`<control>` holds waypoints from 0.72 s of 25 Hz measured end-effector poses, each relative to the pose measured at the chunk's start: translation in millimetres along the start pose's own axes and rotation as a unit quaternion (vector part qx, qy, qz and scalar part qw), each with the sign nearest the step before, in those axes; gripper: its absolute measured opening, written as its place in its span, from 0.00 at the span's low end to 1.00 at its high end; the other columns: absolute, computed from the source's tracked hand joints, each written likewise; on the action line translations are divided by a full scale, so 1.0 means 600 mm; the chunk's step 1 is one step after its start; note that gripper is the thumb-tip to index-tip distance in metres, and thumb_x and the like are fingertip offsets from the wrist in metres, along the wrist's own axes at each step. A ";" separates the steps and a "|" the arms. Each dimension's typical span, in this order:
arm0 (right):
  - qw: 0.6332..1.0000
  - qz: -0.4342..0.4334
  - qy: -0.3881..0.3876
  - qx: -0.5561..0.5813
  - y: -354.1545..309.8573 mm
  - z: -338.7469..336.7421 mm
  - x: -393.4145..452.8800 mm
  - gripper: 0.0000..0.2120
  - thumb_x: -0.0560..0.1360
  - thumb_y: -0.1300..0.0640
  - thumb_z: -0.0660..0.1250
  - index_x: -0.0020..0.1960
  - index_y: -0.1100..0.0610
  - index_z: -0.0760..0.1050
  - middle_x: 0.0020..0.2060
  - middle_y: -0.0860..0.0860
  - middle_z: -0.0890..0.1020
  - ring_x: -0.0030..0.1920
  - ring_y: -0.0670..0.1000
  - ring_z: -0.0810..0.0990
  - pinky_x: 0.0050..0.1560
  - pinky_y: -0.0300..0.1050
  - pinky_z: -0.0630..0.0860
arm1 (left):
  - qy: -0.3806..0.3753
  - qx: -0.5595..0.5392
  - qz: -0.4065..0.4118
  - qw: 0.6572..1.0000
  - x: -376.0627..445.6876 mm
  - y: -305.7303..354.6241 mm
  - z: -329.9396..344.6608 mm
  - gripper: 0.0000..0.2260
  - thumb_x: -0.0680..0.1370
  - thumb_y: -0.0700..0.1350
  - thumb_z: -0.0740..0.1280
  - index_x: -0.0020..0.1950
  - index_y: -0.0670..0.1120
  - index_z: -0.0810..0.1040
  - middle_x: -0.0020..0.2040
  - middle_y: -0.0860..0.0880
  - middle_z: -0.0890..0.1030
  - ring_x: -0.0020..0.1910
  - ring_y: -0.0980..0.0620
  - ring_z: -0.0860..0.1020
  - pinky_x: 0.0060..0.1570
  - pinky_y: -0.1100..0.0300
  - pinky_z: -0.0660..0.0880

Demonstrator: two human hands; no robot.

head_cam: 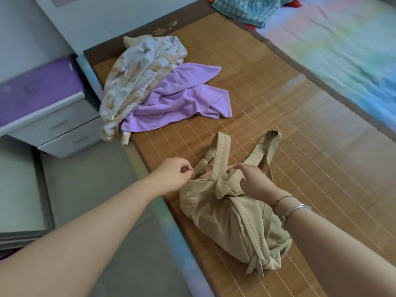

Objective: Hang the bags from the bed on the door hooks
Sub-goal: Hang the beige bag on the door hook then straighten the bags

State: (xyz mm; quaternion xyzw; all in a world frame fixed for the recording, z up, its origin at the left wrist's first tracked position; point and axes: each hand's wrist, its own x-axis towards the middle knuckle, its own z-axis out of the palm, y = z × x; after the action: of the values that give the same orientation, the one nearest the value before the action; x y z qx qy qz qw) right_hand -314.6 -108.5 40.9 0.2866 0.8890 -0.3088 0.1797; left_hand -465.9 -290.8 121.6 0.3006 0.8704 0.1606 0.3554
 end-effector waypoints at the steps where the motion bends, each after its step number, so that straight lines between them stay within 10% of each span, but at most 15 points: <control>1: 0.999 -0.023 -0.031 -0.030 0.001 0.011 0.016 0.29 0.70 0.67 0.54 0.70 0.53 0.64 0.72 0.50 0.68 0.74 0.55 0.58 0.70 0.55 0.62 | -0.006 -0.003 -0.013 1.000 0.014 -0.010 0.007 0.09 0.76 0.46 0.62 0.44 0.50 0.82 0.45 0.54 0.82 0.43 0.52 0.79 0.42 0.60 0.74; 10: 0.954 -0.073 -0.060 -0.285 0.012 0.045 0.041 0.15 0.73 0.52 0.60 0.54 0.58 0.75 0.52 0.54 0.76 0.62 0.56 0.68 0.71 0.56 0.56 | -0.036 -0.033 -0.020 0.999 0.031 -0.034 0.076 0.05 0.77 0.48 0.62 0.49 0.56 0.77 0.41 0.59 0.76 0.38 0.59 0.76 0.34 0.65 0.69; 14: 0.992 -0.043 -0.109 -0.053 -0.033 -0.003 -0.012 0.17 0.66 0.42 0.67 0.32 0.56 0.70 0.30 0.49 0.70 0.36 0.49 0.69 0.46 0.46 0.69 | -0.076 -0.080 0.009 0.994 -0.005 -0.003 0.069 0.23 0.74 0.48 0.69 0.68 0.54 0.69 0.66 0.52 0.73 0.59 0.53 0.76 0.55 0.60 0.73; 18: 0.981 -0.063 -0.169 0.078 -0.126 -0.065 -0.114 0.17 0.67 0.43 0.66 0.23 0.50 0.71 0.25 0.45 0.72 0.31 0.47 0.71 0.36 0.43 0.67 | -0.136 -0.063 0.083 0.985 -0.090 0.026 0.043 0.38 0.67 0.50 0.75 0.74 0.56 0.62 0.76 0.53 0.62 0.74 0.53 0.63 0.72 0.54 0.62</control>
State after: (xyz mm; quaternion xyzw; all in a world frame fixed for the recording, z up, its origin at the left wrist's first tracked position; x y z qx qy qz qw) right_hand -314.4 -159.0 137.8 0.1871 0.8351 -0.4316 0.2851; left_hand -410.1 -311.7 139.6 0.3681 0.7740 0.2020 0.4739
